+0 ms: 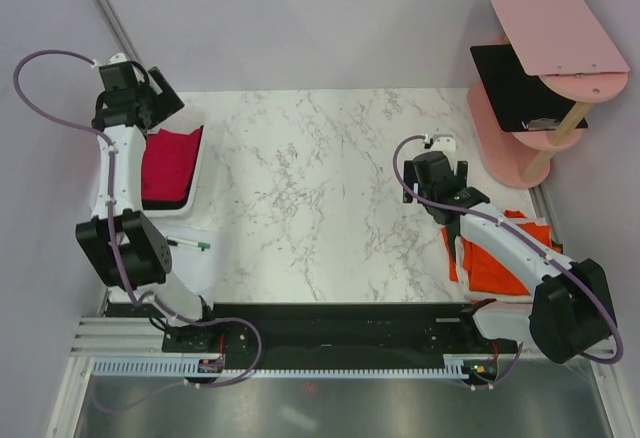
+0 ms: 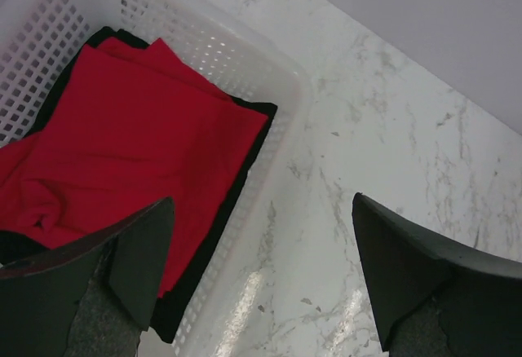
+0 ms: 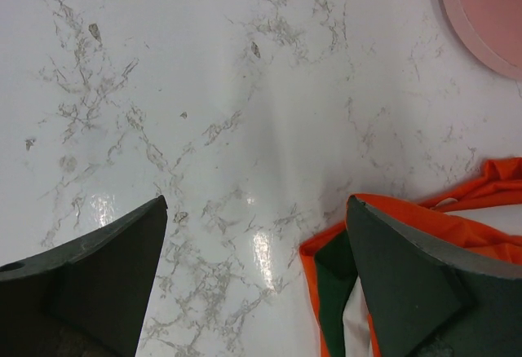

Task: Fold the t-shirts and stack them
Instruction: Grab crumpled tshirt from bin with the left arm, then move the tshirt to the center of the board

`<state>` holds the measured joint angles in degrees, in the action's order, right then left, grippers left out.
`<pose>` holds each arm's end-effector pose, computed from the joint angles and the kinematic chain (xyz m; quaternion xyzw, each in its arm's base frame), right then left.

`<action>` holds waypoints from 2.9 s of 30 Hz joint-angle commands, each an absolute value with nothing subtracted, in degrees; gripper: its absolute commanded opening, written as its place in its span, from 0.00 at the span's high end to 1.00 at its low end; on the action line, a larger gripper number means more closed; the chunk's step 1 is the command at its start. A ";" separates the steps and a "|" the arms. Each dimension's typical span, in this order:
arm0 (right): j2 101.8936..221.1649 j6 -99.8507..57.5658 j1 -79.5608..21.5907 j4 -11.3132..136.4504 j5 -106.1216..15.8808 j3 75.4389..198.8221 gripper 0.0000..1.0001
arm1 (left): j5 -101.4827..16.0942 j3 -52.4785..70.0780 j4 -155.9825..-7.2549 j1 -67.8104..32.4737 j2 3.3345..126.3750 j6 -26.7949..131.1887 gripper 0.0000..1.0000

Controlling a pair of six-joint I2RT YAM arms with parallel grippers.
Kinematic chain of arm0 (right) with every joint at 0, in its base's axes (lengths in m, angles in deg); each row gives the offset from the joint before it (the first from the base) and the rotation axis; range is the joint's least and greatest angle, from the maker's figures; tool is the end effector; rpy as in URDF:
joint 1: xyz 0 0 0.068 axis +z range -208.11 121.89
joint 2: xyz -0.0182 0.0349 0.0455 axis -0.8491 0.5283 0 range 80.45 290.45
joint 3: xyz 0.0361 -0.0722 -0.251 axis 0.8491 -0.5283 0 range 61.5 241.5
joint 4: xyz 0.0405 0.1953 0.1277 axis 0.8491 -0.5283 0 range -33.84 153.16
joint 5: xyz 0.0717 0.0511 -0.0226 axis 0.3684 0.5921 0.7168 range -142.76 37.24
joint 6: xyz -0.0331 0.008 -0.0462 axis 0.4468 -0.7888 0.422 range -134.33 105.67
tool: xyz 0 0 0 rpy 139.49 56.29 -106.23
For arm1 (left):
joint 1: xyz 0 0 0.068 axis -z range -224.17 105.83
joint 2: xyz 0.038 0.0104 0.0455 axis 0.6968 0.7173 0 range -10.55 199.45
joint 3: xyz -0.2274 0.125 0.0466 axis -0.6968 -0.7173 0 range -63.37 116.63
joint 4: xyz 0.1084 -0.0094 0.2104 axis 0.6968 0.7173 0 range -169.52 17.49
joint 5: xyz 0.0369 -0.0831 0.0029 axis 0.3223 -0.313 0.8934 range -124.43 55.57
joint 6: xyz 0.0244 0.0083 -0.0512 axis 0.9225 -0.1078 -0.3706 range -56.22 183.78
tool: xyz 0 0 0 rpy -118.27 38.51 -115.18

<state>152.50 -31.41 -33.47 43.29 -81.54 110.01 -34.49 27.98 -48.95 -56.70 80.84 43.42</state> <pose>0.2312 0.0846 0.2480 0.0394 0.8942 -0.0769 0.4392 0.3353 0.0745 0.3694 -0.2457 0.8332 -0.0342 0.4942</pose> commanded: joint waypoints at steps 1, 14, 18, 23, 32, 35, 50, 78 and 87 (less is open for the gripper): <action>154.80 -30.41 -33.24 46.11 -81.59 110.71 0.02 | -32.51 38.74 -38.04 -58.40 93.82 43.38 0.04; 158.58 -30.15 -33.24 47.17 -80.18 110.72 0.02 | -27.84 47.99 -29.07 -61.31 115.30 46.02 0.11; 159.37 -30.06 -33.33 47.52 -79.92 110.89 0.02 | -27.93 47.90 -29.15 -61.31 116.80 46.46 0.12; 159.37 -30.15 -33.24 47.43 -79.92 110.89 0.02 | -28.19 48.16 -29.24 -61.31 117.94 47.08 0.58; 159.11 -30.32 -33.33 47.43 -79.66 110.54 0.02 | -28.28 47.90 -29.42 -61.31 111.36 46.64 0.98; 158.94 -30.41 -33.24 47.43 -79.57 110.45 0.02 | -30.82 49.22 -29.68 -61.22 105.32 46.81 0.98; 161.22 -34.45 -33.68 46.38 -87.03 114.05 0.02 | -59.64 57.47 -38.12 -42.44 83.84 46.11 0.98; 157.45 -31.20 -35.45 49.01 -57.88 112.65 0.02 | -53.34 7.73 -50.86 -30.02 90.36 33.27 0.32; 157.53 -35.68 -28.41 45.77 -42.75 110.90 0.08 | -50.87 9.05 -48.84 -30.02 81.12 36.70 0.24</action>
<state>158.31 -32.55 -30.10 46.80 -51.88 112.13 -52.67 7.41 -48.53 -30.21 84.27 34.04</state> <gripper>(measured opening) 0.943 0.752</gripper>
